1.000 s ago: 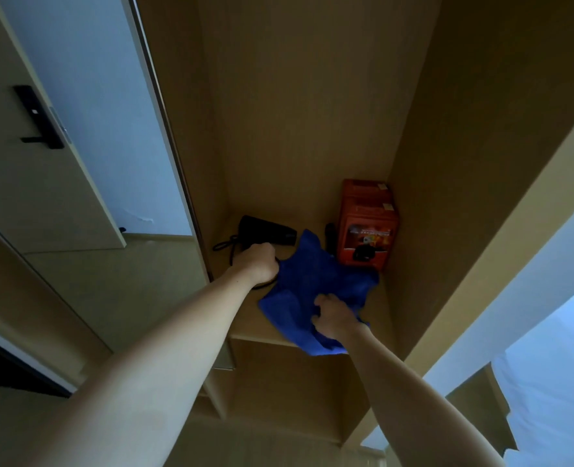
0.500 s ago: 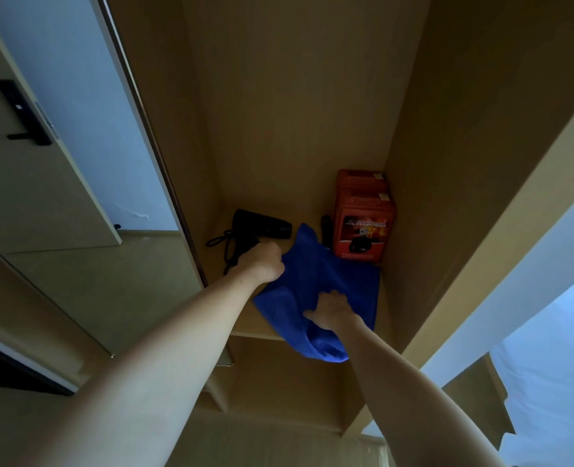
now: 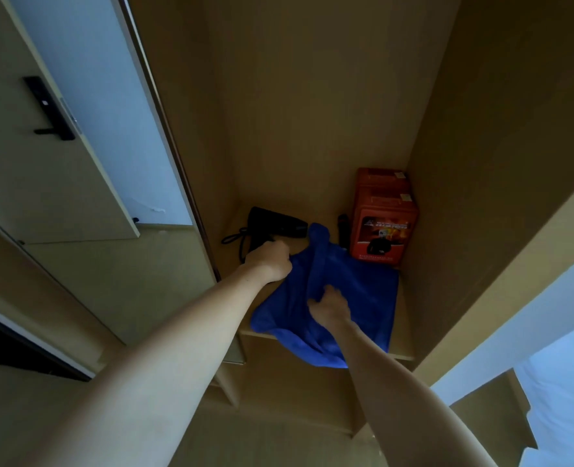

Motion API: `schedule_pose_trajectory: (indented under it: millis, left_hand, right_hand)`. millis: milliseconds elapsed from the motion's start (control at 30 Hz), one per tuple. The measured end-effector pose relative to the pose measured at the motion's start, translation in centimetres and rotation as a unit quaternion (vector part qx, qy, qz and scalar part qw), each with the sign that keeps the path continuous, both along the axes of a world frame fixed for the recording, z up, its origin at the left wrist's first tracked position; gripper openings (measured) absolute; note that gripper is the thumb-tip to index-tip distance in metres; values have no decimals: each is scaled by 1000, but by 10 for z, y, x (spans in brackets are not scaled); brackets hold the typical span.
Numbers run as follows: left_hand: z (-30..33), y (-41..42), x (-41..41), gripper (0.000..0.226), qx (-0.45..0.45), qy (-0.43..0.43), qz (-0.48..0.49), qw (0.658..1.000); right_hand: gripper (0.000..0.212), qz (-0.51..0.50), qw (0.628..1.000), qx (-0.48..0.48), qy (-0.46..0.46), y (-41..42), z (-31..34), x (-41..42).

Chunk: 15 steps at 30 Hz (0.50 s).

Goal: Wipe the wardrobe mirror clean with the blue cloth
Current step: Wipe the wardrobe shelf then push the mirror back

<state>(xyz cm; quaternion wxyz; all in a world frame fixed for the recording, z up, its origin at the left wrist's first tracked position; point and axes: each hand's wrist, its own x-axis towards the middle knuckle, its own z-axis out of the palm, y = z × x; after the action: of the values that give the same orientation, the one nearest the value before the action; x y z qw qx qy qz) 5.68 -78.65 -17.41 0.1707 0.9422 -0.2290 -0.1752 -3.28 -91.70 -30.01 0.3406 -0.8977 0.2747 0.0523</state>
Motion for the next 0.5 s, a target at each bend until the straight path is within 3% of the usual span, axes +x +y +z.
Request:
schedule_pose_trajectory:
  millis: [67,133,200,267,333,400,500]
  left_hand:
    - [-2,1,2,20,-5,8,1,1000]
    - [-4,1,3,20,-6,11,1,1000]
    - [-7,-1,5,21,-8,10,4,1000]
    - [-8,-3,6,24,-7,14,7,1000]
    - [-11,-7,8,23,-9,23,-2,1000]
    - [-16,-12,10,22,-20,41,-8,999]
    - [-23,-24,9,21,-30,51,-21,998]
  right_hand:
    - [37,124,991,55,9,7,-1,1]
    - [43,206,970,129,0,19,0,-3]
    - [47,200,964,173,-17,24,1,-5]
    - [43,110,976,175,-64,16,3,-5]
    - [31,31,988,123,-84,-3,5,-3]
    - [24,26,999,-20,-28,-29,5,-2]
    - [48,72,982,-149,93,-60,2,-7]
